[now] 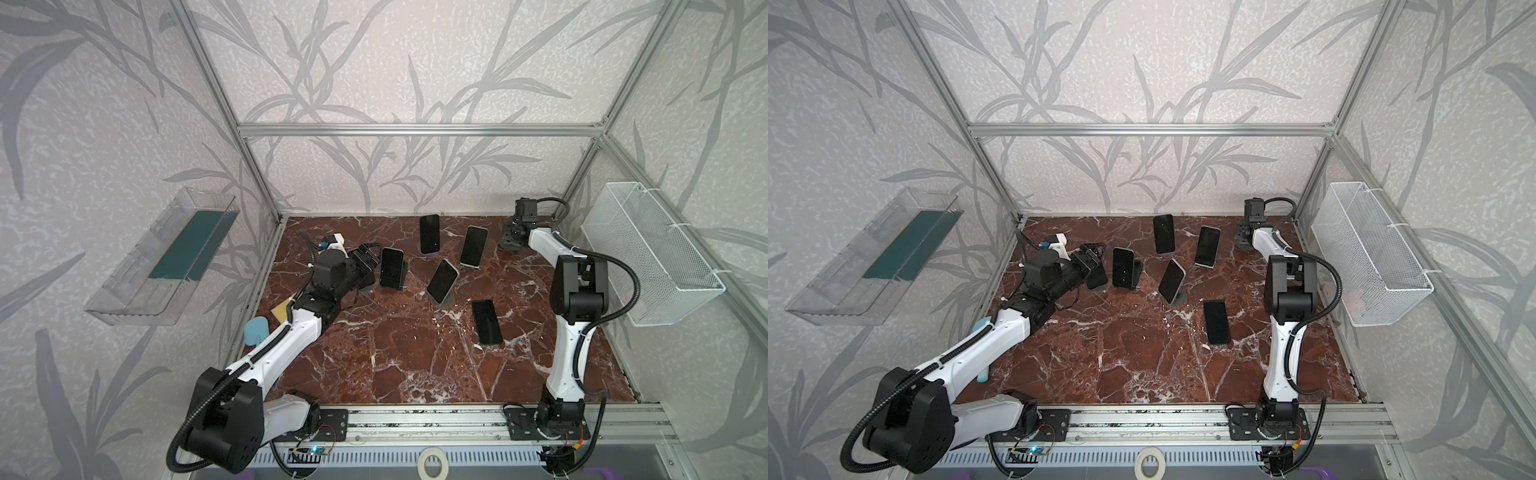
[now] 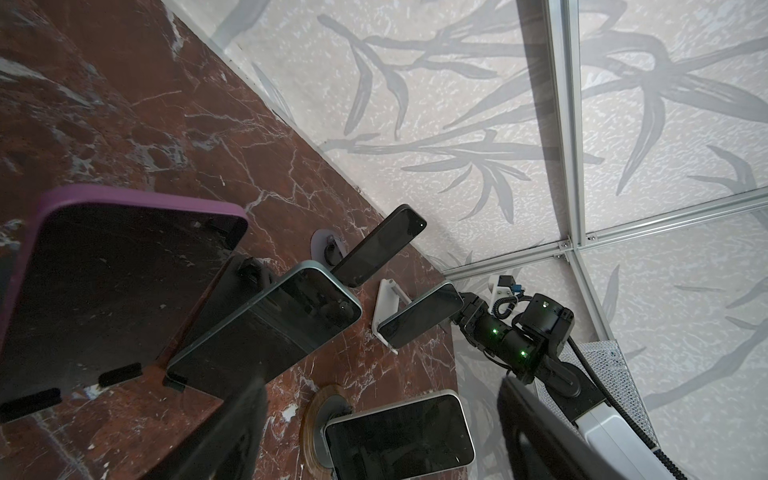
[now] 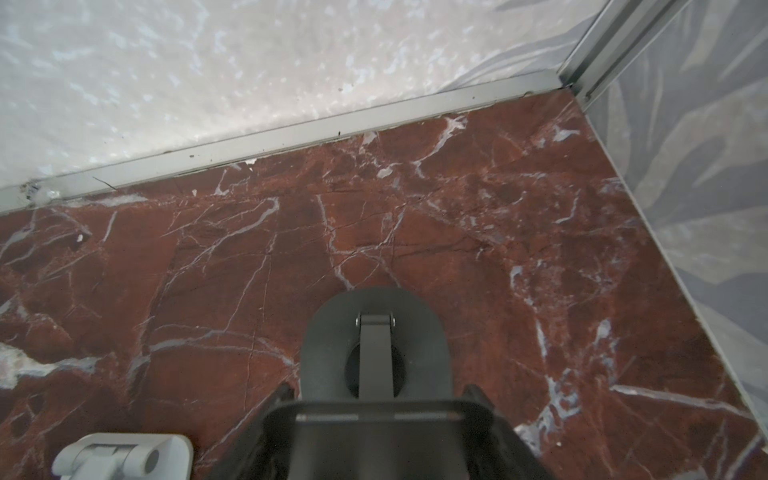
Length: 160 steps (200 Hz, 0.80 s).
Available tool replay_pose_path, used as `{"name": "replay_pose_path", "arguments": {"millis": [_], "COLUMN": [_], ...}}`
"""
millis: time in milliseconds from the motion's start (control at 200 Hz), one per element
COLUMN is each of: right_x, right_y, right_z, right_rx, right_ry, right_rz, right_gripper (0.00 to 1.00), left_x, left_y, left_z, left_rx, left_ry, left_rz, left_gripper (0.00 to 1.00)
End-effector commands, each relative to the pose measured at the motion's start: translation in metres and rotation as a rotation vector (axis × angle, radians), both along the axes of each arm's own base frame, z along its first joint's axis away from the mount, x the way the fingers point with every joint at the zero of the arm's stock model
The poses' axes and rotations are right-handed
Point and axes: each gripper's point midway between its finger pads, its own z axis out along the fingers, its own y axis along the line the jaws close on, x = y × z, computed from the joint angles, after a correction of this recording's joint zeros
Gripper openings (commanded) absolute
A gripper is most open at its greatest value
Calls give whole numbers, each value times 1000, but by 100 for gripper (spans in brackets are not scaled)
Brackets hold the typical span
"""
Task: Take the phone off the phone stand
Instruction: 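Lower the grey stand onto the table in the far corner and release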
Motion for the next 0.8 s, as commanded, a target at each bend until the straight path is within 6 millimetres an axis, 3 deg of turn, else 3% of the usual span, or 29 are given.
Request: {"name": "replay_pose_path", "arguments": {"millis": [0, 160, 380, 500, 646, 796], "right_x": [0, -1, -12, -21, -41, -79], "right_y": [4, 8, 14, 15, 25, 58], "right_z": [-7, 0, 8, 39, 96, 113], "right_rx": [16, 36, 53, 64, 106, 318], "right_ry": [59, 58, 94, 43, -51, -120], "right_rz": [15, 31, 30, -6, -37, -19], "right_gripper": [57, 62, 81, 85, 86, 82], "left_x": [5, 7, 8, 8, 6, 0], "left_y": [-7, -15, -30, -32, -30, -29], "left_z": [19, 19, 24, 26, 34, 51], "left_rx": [-29, -36, -9, 17, 26, 38], "left_ry": [-44, -36, -46, -54, -80, -116], "left_rz": [-20, -61, -154, -175, -171, -181], "left_gripper": [87, 87, 87, 87, 87, 87]}}
